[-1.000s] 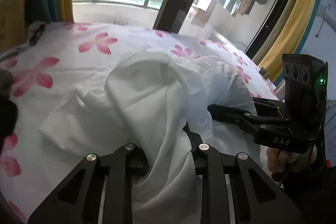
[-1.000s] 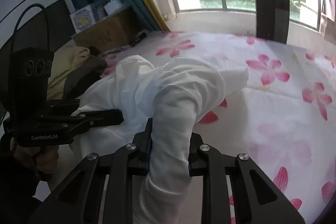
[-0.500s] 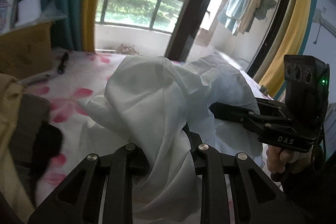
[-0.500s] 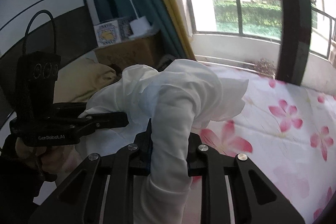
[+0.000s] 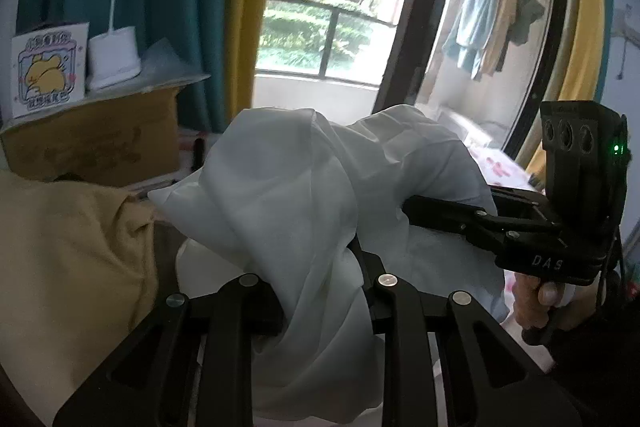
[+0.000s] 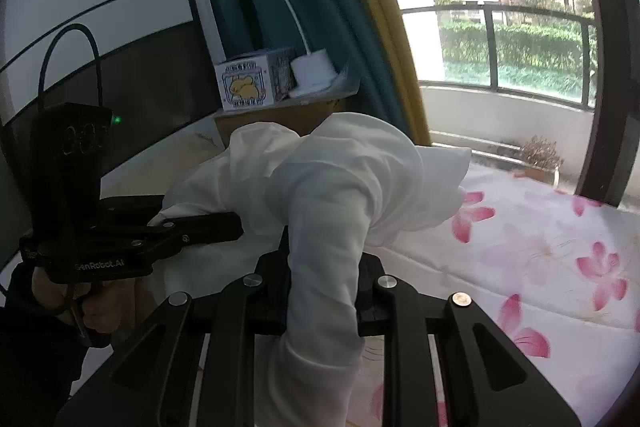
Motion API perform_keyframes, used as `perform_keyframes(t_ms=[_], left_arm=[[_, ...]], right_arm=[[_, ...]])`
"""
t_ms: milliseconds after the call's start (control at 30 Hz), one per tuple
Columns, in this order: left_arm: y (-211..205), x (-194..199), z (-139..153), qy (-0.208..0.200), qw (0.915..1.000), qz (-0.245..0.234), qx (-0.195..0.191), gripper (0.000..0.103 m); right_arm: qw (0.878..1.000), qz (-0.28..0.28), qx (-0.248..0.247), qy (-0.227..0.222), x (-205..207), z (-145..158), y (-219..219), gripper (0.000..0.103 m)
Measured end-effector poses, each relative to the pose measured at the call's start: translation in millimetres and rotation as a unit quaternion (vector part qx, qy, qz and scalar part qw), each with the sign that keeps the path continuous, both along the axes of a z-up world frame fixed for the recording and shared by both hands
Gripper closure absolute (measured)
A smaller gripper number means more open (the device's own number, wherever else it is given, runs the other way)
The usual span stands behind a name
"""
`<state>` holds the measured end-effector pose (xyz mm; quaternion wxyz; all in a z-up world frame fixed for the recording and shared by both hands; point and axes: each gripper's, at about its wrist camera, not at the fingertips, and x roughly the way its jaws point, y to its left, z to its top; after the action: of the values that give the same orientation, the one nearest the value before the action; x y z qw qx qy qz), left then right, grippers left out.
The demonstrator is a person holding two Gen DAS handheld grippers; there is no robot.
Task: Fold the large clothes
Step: 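Lift the jacket bundle with both grippers and carry it toward the blanket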
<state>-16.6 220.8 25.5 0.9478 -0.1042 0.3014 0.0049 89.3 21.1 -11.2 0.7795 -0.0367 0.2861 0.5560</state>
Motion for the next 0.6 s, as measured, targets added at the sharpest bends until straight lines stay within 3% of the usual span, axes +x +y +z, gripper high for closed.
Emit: perform_keyframes(t_ms=[167, 367, 600], left_arm=[[18, 11, -29, 0.043, 0.9990, 0.009, -0.010, 0.078], [30, 22, -56, 0.082, 0.9961, 0.027, -0.022, 0.078], [29, 33, -75, 0.114, 0.9928, 0.035, -0.009, 0.077]], right_arm=[[0.999, -0.006, -0.024, 0.046, 10, -35, 16, 0.081], [0.989, -0.047, -0.064, 0.126, 35, -83, 19, 0.077], [0.983, -0.070, -0.087, 0.146, 44, -105, 15, 0.056]])
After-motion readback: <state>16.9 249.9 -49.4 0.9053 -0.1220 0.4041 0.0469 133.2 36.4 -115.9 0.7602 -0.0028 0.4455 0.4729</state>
